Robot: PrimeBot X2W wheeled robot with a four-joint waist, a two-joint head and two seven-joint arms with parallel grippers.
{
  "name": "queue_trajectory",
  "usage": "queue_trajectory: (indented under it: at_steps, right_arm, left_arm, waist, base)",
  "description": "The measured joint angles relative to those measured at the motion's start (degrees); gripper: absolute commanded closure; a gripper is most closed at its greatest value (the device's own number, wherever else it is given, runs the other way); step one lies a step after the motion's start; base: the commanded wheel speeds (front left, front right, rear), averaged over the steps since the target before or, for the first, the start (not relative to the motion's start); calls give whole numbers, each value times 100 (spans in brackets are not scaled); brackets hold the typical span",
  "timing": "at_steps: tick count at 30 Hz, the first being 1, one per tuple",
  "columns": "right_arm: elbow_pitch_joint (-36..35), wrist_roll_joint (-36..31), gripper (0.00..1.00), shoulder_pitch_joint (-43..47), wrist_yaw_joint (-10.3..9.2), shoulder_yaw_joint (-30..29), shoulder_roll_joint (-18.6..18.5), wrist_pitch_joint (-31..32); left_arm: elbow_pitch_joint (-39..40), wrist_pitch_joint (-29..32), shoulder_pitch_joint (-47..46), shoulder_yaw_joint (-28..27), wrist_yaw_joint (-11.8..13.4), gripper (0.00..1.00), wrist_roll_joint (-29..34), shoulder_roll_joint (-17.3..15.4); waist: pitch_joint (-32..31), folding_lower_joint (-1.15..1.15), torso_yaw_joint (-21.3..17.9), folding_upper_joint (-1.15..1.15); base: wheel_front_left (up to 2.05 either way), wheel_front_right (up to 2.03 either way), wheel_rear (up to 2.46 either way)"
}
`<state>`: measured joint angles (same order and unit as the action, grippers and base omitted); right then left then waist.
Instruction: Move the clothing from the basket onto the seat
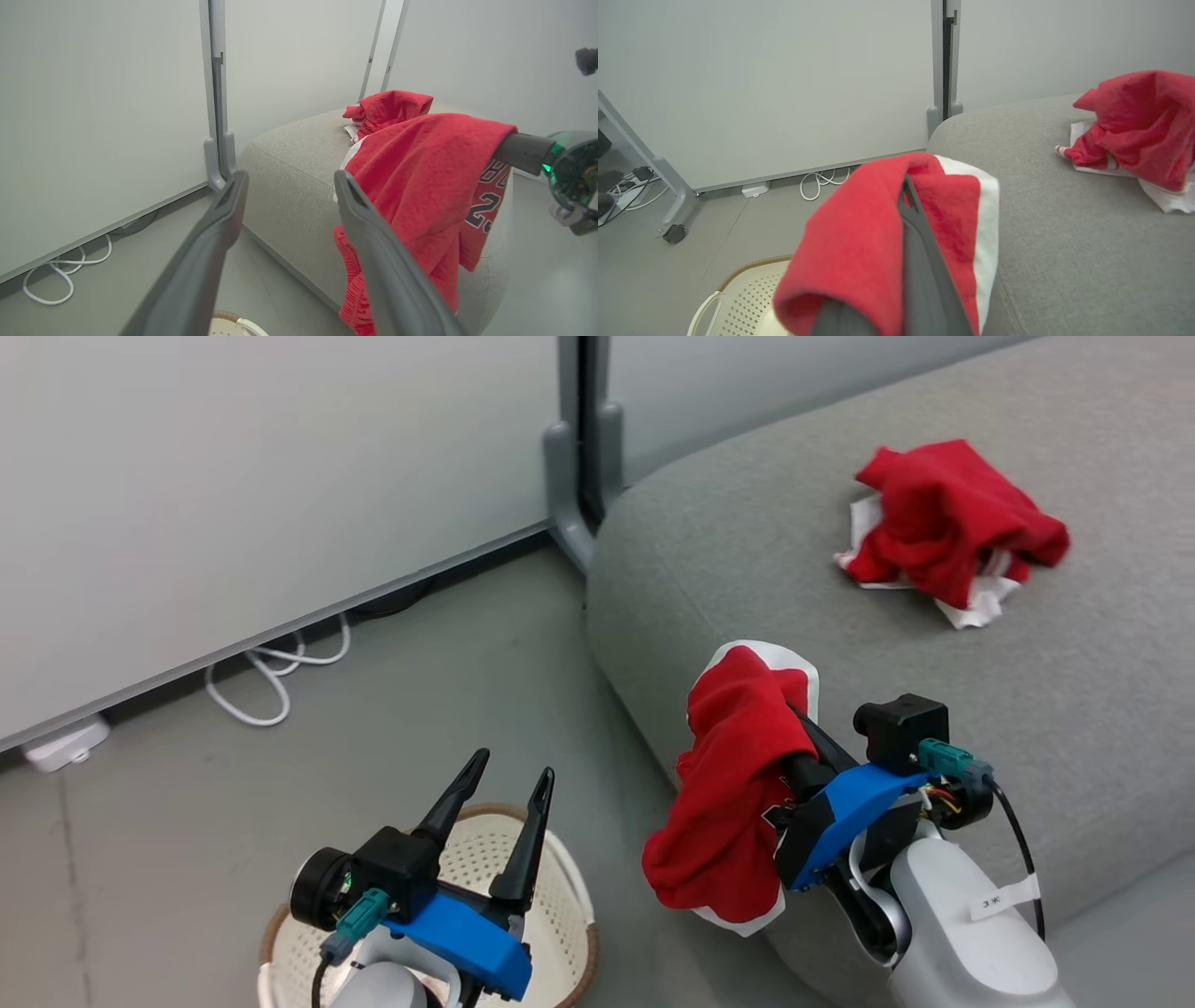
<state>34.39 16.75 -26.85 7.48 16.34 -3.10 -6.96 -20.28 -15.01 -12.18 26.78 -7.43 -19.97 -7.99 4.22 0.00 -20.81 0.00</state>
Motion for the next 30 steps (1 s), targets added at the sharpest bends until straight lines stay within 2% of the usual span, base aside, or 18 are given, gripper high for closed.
queue_trajectory:
  at_steps: [5, 13, 30]
  right_arm:
    - [22, 10, 100, 5, 0, 8, 4, -45]
    - [38, 47, 100, 26, 0, -44, 8, -77]
    - [-36, -38, 100, 224, 0, -271, 10, -92]
  left_arm:
    - [9, 0, -3, -4, 0, 0, 0, -34]
    - [-5, 0, -24, 43, 0, 0, 1, -47]
    - [-66, 0, -139, 202, 0, 0, -62, -80]
  waist:
    - [19, 0, -489, 0]
    - [62, 0, -996, 0]
    - [29, 0, -1022, 0]
  base:
    - [0, 0, 0]
    - [0, 0, 0]
    - [0, 0, 0]
